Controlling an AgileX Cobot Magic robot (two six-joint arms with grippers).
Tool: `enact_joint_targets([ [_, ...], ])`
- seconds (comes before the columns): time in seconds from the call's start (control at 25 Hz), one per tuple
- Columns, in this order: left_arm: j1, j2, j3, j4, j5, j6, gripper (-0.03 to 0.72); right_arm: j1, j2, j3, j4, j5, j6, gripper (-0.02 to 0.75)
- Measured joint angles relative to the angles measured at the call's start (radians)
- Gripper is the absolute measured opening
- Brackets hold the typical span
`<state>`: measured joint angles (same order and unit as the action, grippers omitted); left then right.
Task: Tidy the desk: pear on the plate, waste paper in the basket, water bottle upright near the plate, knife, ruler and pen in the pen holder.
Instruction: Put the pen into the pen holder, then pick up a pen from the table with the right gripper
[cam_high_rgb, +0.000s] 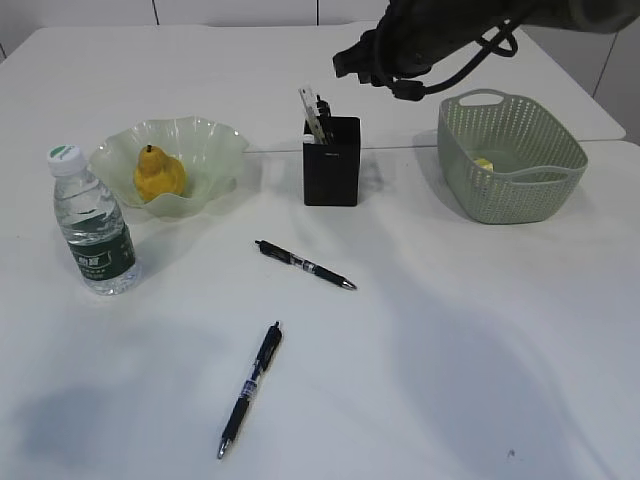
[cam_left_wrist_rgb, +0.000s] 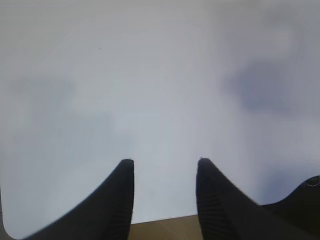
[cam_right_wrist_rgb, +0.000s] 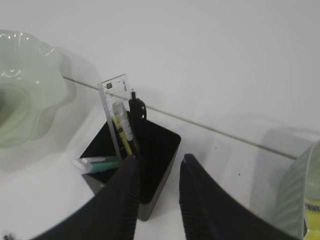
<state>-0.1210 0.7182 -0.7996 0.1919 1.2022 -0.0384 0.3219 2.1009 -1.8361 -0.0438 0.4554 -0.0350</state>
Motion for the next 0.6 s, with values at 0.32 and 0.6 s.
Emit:
enact_joint_targets([
  [0.32,0.0,0.0,0.0,0.0,0.011,0.0,0.288,0.03,-0.02,-0.09,0.069,0.324,-0.095,0.24],
  [0.6,0.0,0.0,0.0,0.0,0.041,0.0,0.288,0.095,-0.02,-0.105,0.206,0.416,-0.134,0.24],
])
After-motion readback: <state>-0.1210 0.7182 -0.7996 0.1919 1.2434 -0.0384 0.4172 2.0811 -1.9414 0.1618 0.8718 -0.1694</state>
